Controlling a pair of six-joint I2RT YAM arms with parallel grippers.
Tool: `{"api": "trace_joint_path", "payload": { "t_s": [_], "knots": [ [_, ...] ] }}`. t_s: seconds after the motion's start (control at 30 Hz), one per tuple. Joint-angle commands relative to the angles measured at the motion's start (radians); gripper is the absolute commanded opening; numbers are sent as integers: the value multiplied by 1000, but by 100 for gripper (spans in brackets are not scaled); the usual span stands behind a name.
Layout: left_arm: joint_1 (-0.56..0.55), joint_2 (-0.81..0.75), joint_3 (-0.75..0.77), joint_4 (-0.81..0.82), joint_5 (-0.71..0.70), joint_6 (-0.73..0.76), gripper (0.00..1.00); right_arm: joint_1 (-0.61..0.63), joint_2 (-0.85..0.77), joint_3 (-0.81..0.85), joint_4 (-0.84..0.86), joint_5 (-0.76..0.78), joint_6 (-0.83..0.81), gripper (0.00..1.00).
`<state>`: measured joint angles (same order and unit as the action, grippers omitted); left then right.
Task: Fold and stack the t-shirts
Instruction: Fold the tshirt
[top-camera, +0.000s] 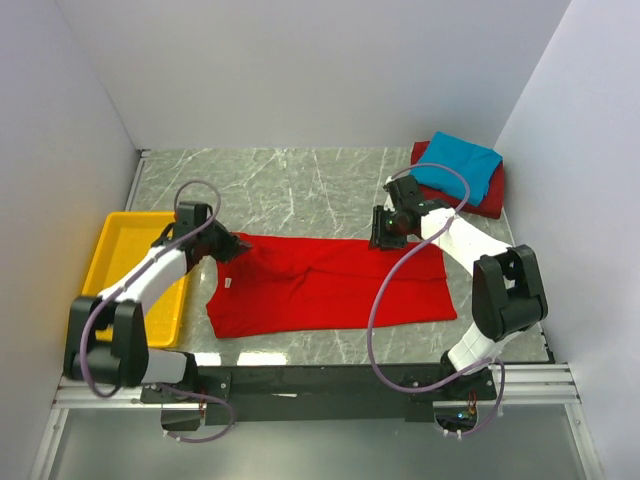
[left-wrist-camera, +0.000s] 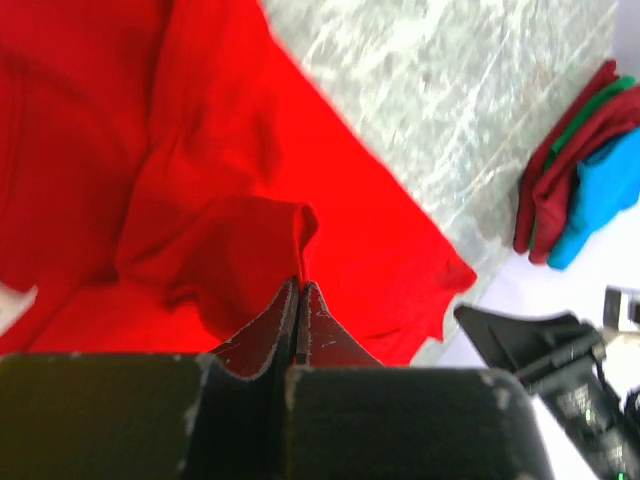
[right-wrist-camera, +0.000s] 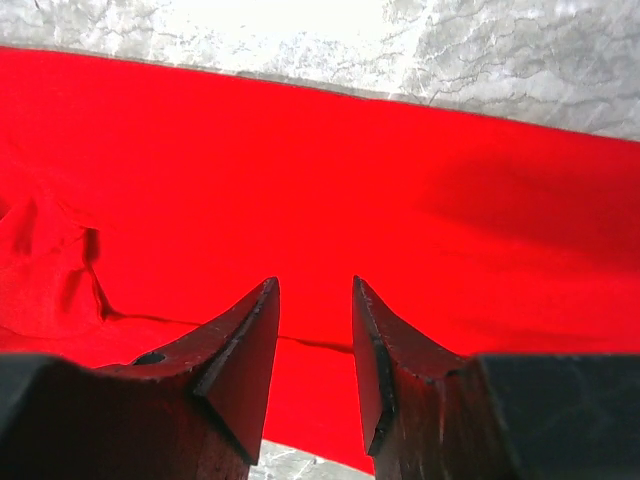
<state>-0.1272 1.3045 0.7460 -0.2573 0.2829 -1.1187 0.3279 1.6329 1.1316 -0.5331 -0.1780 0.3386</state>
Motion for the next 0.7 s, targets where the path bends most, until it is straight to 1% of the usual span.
{"api": "trace_joint_path", "payload": {
  "t_s": [0.0, 0.13, 0.23, 0.27, 0.3, 0.33, 0.37, 0.47, 0.57, 0.63, 0.67],
  "knots": [
    [5, 73, 113, 89, -47, 34, 0, 8, -4, 53, 16, -9, -18, 42],
    [6, 110, 165, 90, -117, 39, 1, 14, -4, 54, 15, -14, -18, 42],
    [6, 110, 165, 92, -149, 36, 4, 16, 2, 60, 15, -17, -21, 42],
    [6, 108, 155, 90, -166, 36, 9, 17, 7, 60, 13, -20, -21, 42],
    [8, 110, 148, 89, -166, 34, 16, 17, 10, 62, 13, -23, -21, 42],
    [9, 114, 145, 89, -162, 36, 24, 20, 12, 66, 12, -25, -24, 42],
    [9, 119, 138, 92, -145, 42, 36, 20, 16, 68, 12, -26, -24, 42],
    [8, 121, 119, 86, -123, 54, 54, 22, 21, 77, 8, -29, -27, 42],
    [-14, 79, 112, 52, -142, 95, 57, 26, 22, 79, 12, -37, -26, 42],
    [-29, 44, 107, 7, -166, 132, 55, 31, 28, 80, 15, -40, -26, 42],
    [-44, 27, 96, -3, -172, 143, 52, 31, 31, 82, 13, -41, -26, 42]
  ]
}}
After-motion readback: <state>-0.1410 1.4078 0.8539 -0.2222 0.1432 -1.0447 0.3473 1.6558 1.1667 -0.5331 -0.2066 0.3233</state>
